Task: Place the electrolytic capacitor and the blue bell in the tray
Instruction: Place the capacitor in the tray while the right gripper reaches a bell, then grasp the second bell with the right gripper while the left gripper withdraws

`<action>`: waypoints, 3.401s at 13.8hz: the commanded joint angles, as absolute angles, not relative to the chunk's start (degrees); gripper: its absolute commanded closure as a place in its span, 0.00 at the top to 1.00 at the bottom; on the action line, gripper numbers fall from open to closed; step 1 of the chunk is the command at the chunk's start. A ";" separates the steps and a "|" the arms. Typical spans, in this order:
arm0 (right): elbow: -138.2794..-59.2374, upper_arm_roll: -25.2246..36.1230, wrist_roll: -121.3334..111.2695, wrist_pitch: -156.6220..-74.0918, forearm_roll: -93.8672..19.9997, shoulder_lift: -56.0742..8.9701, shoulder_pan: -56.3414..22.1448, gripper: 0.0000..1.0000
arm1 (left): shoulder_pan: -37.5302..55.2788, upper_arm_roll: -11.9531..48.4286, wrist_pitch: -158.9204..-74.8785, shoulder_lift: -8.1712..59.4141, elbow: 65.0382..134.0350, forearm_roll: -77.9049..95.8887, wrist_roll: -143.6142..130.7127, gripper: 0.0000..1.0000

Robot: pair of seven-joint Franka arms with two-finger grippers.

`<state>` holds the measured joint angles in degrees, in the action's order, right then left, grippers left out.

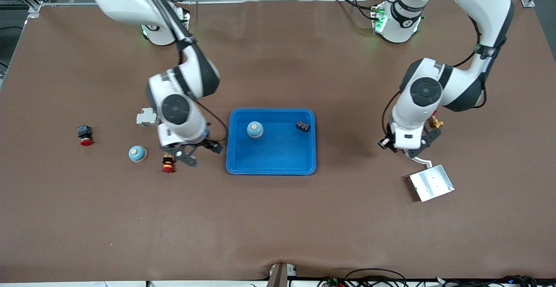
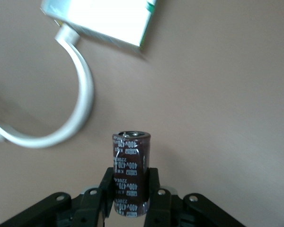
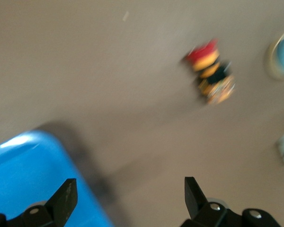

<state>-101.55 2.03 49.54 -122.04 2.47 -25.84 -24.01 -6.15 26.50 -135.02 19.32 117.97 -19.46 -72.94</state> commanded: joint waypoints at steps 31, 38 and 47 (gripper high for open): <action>-124.63 -6.15 11.34 -156.62 3.87 -27.33 9.32 1.00 | 13.81 20.04 -122.54 30.43 82.71 -17.58 -77.92 1.00; -124.63 -6.15 11.25 -157.06 3.87 -27.60 9.23 1.00 | 0.37 20.21 -110.50 21.98 82.71 -14.33 -51.29 1.00; -122.97 -6.59 9.92 -151.65 3.26 -25.76 8.71 0.00 | -5.80 20.21 -101.52 15.56 82.44 -12.83 -30.50 1.00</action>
<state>-124.33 -5.02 9.73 -155.73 4.27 -27.26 7.97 -5.33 19.83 -103.59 17.72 81.74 -13.83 -32.51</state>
